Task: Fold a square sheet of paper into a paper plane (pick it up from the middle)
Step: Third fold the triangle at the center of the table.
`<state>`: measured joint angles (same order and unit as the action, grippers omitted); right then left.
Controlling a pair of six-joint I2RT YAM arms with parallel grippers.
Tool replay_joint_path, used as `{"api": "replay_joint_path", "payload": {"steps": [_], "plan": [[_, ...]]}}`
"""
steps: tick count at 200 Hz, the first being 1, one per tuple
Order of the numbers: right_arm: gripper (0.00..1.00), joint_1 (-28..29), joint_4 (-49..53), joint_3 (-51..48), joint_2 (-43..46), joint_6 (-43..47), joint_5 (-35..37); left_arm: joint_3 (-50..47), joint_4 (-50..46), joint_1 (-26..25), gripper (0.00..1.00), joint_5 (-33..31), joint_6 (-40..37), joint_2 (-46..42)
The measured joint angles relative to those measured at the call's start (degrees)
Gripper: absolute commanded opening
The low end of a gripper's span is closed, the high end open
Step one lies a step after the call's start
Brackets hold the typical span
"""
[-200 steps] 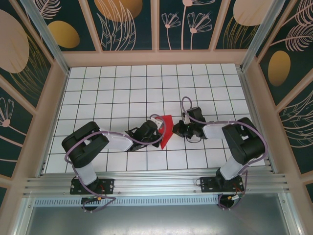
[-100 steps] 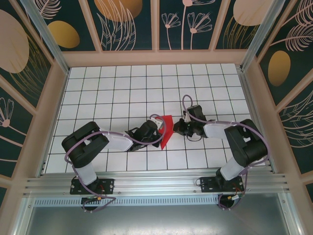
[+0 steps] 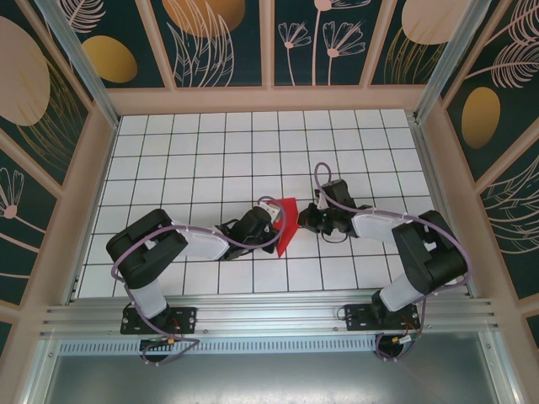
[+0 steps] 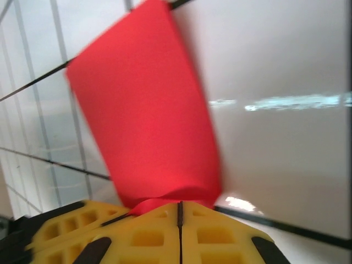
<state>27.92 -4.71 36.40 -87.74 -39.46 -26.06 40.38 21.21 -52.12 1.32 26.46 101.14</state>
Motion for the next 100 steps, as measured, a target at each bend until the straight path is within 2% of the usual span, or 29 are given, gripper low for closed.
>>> {"api": "replay_joint_path", "payload": {"steps": [58, 100], "plan": [[0.08, 4.24, -3.06, -1.97, 1.16, -2.89, -0.81, 0.02, -0.02, 0.00, 0.00, -0.28, 0.02, 0.00], [0.08, 6.21, -6.03, -3.06, -2.45, -4.17, -0.85, 0.02, -0.02, 0.00, 0.00, -0.31, 0.02, 0.00]]}}
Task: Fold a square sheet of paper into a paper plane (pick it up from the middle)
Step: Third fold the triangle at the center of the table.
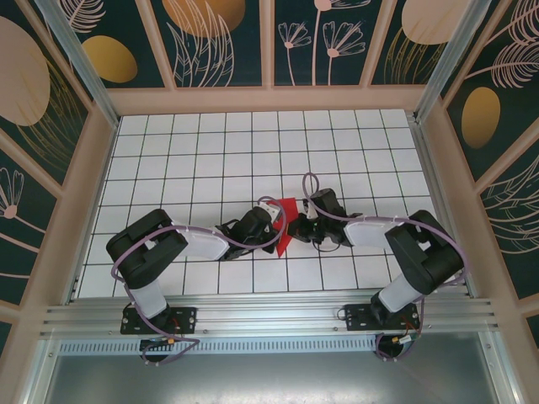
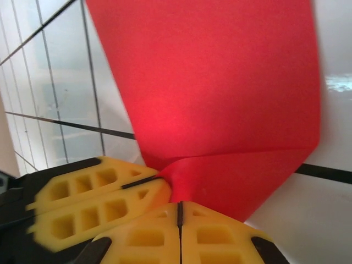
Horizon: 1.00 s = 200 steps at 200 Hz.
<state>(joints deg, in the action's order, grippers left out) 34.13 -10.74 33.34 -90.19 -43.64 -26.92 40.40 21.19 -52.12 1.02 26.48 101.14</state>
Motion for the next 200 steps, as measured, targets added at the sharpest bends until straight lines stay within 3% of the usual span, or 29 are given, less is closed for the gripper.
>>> {"api": "replay_joint_path", "payload": {"steps": [64, 131, 200], "plan": [[0.09, -0.11, -2.82, -0.63, -2.54, -0.42, -0.13, 0.00, -0.22, 0.00, 0.00, -0.83, 0.00, 0.00], [0.09, 1.40, -2.36, -2.93, 5.14, -1.95, -0.11, 0.00, -0.22, 0.00, 0.00, -0.92, 0.00, 0.00], [0.09, 3.39, -6.12, -5.38, 0.61, -4.98, 0.07, 0.02, -0.22, 0.00, 0.00, -0.92, 0.00, 0.00]]}}
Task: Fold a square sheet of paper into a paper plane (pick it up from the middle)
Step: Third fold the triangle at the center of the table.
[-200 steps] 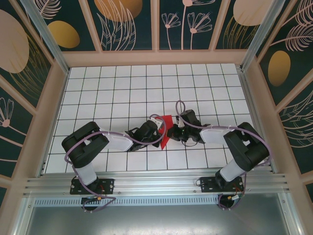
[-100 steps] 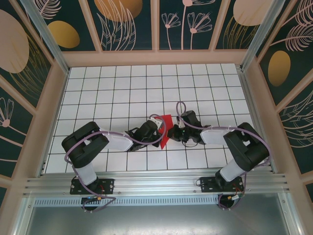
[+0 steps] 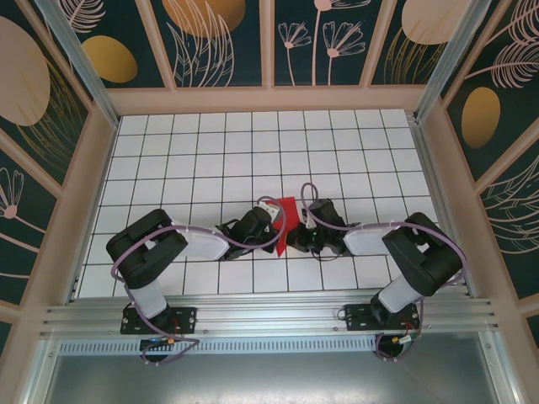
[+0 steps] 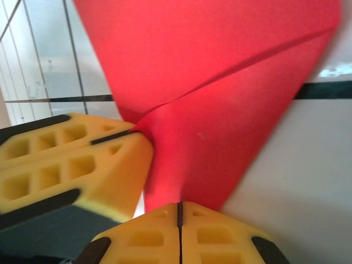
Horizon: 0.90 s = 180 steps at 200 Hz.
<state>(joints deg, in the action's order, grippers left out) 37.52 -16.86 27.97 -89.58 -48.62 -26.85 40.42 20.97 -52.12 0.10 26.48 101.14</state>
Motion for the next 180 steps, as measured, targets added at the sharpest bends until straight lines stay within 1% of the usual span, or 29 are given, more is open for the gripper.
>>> {"api": "replay_joint_path", "payload": {"steps": [41, 70, 101, 128, 180], "plan": [[0.09, 0.20, -0.09, 0.00, 0.13, 0.02, 0.44, 0.00, -0.02, 0.00, 0.00, -0.20, 0.00, 0.02], [0.09, 1.29, 1.16, 0.02, 2.69, -0.02, 1.36, 0.00, -0.02, 0.00, 0.00, -0.26, -0.02, 0.02], [0.09, 2.54, 0.07, -0.37, 5.03, -1.38, 1.53, 0.00, -0.04, 0.00, 0.00, -0.35, -0.02, 0.02], [0.09, 3.23, -1.42, -1.81, 4.87, -3.04, 1.55, 0.04, -0.11, 0.00, 0.00, -0.35, -0.02, 0.02], [0.09, 3.89, -5.07, -2.27, 0.09, -4.50, 1.51, 0.11, -0.17, 0.00, 0.00, -0.42, -0.04, 0.07]]}}
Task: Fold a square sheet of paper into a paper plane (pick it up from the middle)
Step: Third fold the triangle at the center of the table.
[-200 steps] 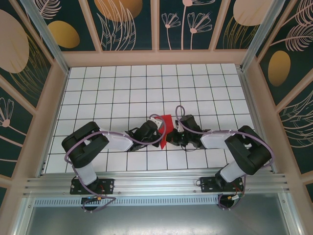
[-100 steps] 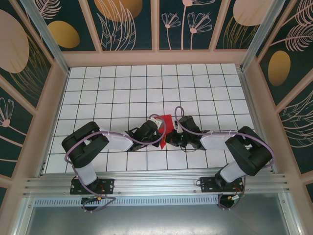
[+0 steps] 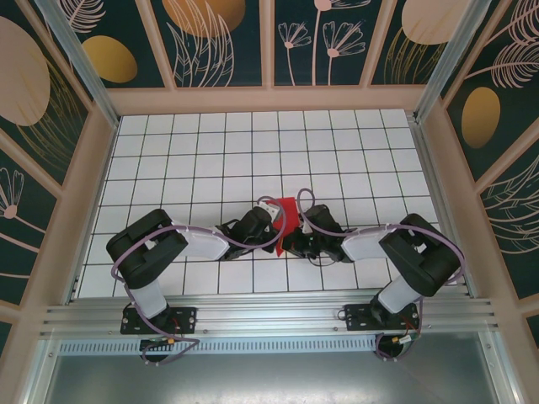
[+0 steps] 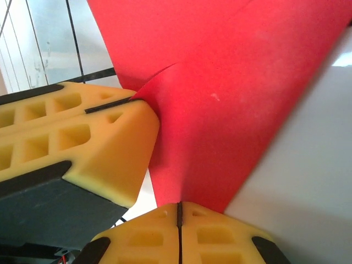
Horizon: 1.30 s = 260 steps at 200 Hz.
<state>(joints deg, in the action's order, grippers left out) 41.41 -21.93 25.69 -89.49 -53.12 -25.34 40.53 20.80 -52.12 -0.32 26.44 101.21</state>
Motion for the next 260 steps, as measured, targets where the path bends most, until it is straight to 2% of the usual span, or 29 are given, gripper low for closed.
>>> {"api": "replay_joint_path", "payload": {"steps": [48, 84, 123, 163, 187, 260], "plan": [[0.10, 0.61, -0.15, 0.00, 0.37, 0.00, 0.59, 0.04, 0.00, 0.00, 0.00, -0.20, 0.00, 0.04], [0.10, 1.14, 0.94, -0.04, 4.33, -0.22, 1.57, 0.15, -0.17, 0.00, 0.00, -0.20, -0.04, 0.04], [0.10, 0.79, 6.01, 0.59, 7.43, 0.24, 6.10, 1.18, -2.10, 0.00, 0.00, -0.20, -0.52, 0.04], [0.10, -6.08, 12.83, 5.97, 7.87, 4.24, 9.79, 1.33, -2.45, 0.00, 0.00, -0.20, -0.72, 0.04], [0.09, -9.73, 15.13, 12.02, 4.07, 8.61, 10.32, 1.38, -2.51, 0.00, 0.00, -0.17, -0.70, 0.04], [0.08, -9.88, 22.73, 25.20, -12.72, 18.91, 8.46, 1.92, -3.58, 0.00, 0.00, -0.22, -0.76, 0.04]]}}
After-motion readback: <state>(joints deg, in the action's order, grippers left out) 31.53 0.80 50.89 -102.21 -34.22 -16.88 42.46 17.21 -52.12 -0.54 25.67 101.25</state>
